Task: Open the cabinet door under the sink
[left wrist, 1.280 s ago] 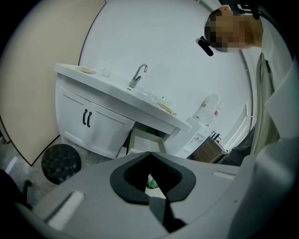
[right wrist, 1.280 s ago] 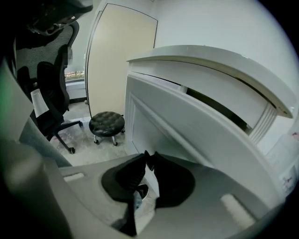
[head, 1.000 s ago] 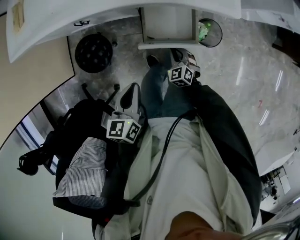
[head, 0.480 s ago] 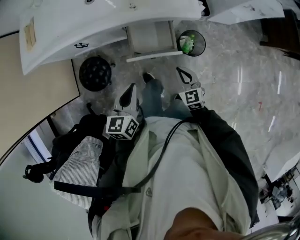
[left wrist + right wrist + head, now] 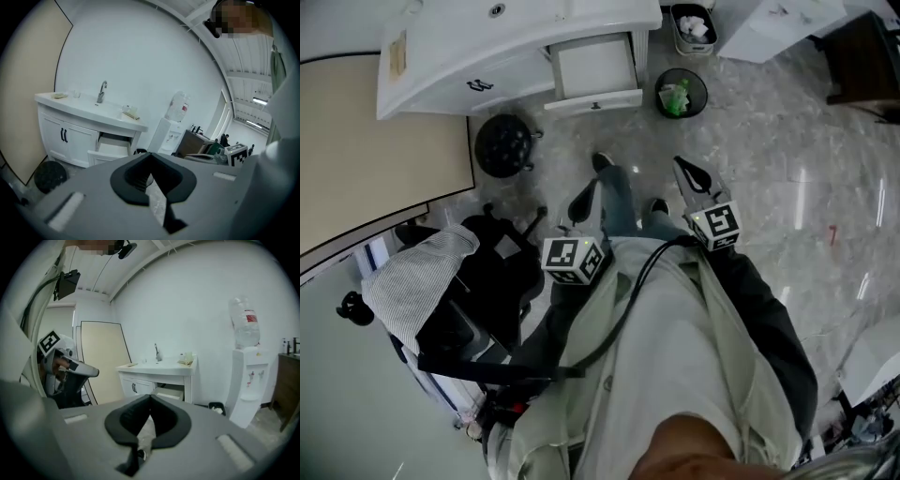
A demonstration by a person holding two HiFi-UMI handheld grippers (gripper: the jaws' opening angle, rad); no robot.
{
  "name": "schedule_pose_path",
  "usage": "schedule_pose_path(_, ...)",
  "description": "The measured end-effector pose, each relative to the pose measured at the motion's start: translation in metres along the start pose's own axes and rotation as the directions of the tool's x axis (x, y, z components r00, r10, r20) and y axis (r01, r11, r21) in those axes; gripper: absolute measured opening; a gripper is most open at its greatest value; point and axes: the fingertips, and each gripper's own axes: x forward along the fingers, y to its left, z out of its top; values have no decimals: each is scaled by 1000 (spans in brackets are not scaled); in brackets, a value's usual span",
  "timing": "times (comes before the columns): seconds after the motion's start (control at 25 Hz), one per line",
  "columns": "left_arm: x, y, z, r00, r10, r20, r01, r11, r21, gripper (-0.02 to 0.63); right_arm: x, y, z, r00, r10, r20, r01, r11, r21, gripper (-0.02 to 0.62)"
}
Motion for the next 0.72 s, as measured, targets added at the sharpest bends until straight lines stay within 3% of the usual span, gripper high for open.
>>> schedule_pose_path(0.16, -27, -33, -23, 999, 28, 20, -28, 1000, 5, 8, -36, 13, -6, 999, 35, -9, -35, 999, 1, 2)
schedule_pose_path(0.36, -57, -40, -30, 994, 82, 70, -81, 997, -11, 8, -56, 40, -9, 995, 97, 2, -97, 995, -20, 2)
schedule_pose_path(0.56, -62, -52, -29, 995, 69, 75, -71, 997, 24, 8, -73, 55, 6, 991, 130, 26, -127, 989, -80, 2)
schedule_pose_path(0.72, -63, -51, -33, 997, 60, 51, -62, 997, 36, 8, -77, 59, 9, 991, 131, 36, -128, 989, -73, 2)
